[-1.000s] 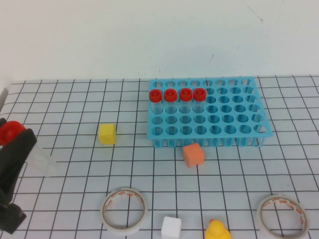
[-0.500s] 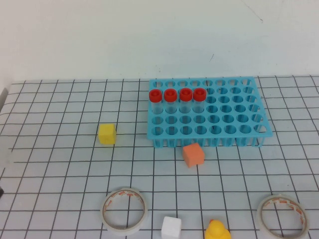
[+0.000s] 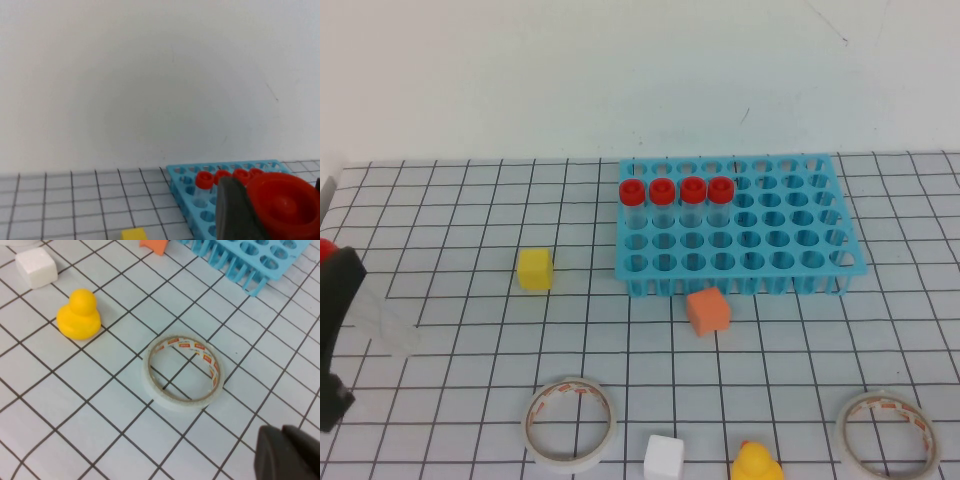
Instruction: Place the test tubes
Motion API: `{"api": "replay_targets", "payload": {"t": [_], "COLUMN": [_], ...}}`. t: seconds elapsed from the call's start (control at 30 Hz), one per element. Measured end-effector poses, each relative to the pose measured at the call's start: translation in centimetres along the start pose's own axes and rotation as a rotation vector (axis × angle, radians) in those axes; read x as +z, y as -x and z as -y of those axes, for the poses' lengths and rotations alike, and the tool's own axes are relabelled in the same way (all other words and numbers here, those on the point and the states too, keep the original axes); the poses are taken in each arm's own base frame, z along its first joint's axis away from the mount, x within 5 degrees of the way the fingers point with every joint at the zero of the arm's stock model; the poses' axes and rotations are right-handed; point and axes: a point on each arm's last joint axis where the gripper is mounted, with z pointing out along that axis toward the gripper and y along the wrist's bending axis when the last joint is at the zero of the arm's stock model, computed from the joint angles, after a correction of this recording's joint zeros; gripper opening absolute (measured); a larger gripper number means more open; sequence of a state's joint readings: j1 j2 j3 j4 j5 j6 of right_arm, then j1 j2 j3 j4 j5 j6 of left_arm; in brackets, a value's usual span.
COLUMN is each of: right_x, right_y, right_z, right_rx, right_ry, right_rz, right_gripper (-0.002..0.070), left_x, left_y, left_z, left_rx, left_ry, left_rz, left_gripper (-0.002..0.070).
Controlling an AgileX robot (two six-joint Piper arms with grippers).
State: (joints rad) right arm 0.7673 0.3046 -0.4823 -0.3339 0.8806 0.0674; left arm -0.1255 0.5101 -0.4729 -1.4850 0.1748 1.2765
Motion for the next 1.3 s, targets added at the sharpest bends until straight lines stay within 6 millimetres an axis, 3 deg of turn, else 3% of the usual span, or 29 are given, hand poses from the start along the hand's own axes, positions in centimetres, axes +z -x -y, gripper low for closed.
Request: {"api": "replay_targets", "payload": {"t": [0.2, 0.37, 0.5, 0.57, 0.67, 0.8, 1.1, 1.3], "right_x": [0.0, 0.0, 0.0, 0.0, 0.0, 0.0, 0.0, 0.0], "right_y": [0.0, 0.0, 0.0, 0.0, 0.0, 0.0, 0.0, 0.0], "right_z": [0.0, 0.0, 0.0, 0.0, 0.0, 0.0, 0.0, 0.0], "right_rx": [0.0, 0.0, 0.0, 0.0, 0.0, 0.0, 0.0, 0.001], "right_ry": [0.0, 0.0, 0.0, 0.0, 0.0, 0.0, 0.0, 0.001], "right_rz": [0.0, 0.0, 0.0, 0.0, 0.0, 0.0, 0.0, 0.0], "right_gripper": [0.0001, 0.0001, 0.0001, 0.0001, 0.0001, 0.0001, 0.0001, 0.0001], "left_x": [1.0, 2.1, 3.7, 4.8, 7.2, 10.0, 19.2, 24.4], "left_y": [0.1, 0.1, -0.2, -0.4, -0.9, -2.2, -5.4, -6.9], "left_z": [-0.7, -1.8, -1.3, -0.4, 2.5, 5.7, 9.4, 12.0], "left_rx": [-0.264, -0.319, -0.308, -0.264, -0.07, 0.062, -0.012, 0.007], "left_ry": [0.079, 0.184, 0.144, 0.085, -0.093, -0.251, -0.346, -0.501], "left_rz": [-0.071, -0.051, -0.036, -0.023, 0.069, 0.139, 0.011, -0.027], "left_gripper": [0.0265, 0.0265, 0.0265, 0.0265, 0.0265, 0.0265, 0.0265, 0.0265]}}
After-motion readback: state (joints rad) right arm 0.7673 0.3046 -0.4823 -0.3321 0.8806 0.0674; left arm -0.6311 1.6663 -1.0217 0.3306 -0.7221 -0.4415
